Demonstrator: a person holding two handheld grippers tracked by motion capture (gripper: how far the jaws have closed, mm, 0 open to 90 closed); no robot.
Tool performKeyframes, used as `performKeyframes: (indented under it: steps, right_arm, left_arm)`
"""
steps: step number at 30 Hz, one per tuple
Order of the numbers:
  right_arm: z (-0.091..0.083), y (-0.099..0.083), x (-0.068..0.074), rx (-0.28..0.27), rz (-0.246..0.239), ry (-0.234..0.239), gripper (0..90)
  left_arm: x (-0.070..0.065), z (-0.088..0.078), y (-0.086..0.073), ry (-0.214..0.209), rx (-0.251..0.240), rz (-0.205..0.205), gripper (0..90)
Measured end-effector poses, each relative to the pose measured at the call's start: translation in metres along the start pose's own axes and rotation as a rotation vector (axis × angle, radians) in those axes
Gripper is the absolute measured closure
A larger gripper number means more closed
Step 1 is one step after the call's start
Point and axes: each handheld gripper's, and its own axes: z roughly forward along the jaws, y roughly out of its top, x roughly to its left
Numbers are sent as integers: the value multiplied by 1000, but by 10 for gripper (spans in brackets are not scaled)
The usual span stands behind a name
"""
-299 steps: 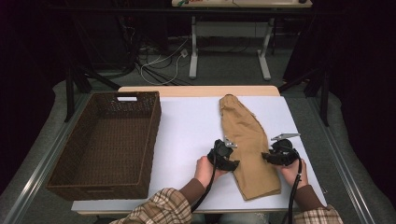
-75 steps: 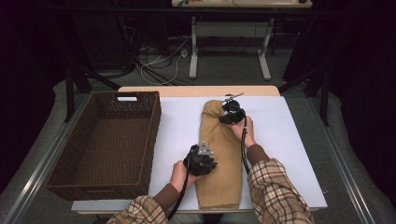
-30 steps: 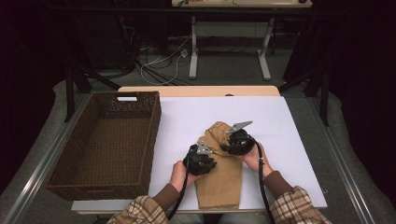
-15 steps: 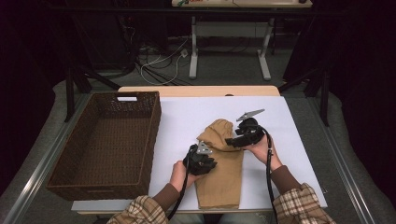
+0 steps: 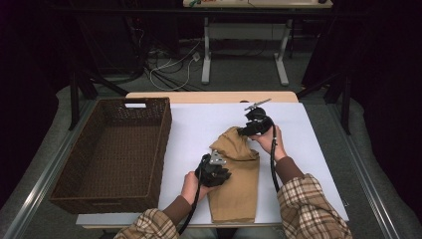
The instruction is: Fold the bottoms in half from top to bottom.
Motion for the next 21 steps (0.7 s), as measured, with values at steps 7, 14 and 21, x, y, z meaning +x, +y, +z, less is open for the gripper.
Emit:
performKeyframes:
  steps: [7, 14, 21]
  right_arm:
    - [23, -9, -7, 125, 94, 31, 299]
    - [28, -16, -3, 144, 94, 41, 456]
    - [26, -19, -4, 107, 96, 76, 578]
  left_arm:
    - [0, 0, 0, 3, 2, 4, 766]
    - [-1, 0, 0, 5, 0, 3, 767]
    - [0, 0, 0, 3, 0, 4, 767]
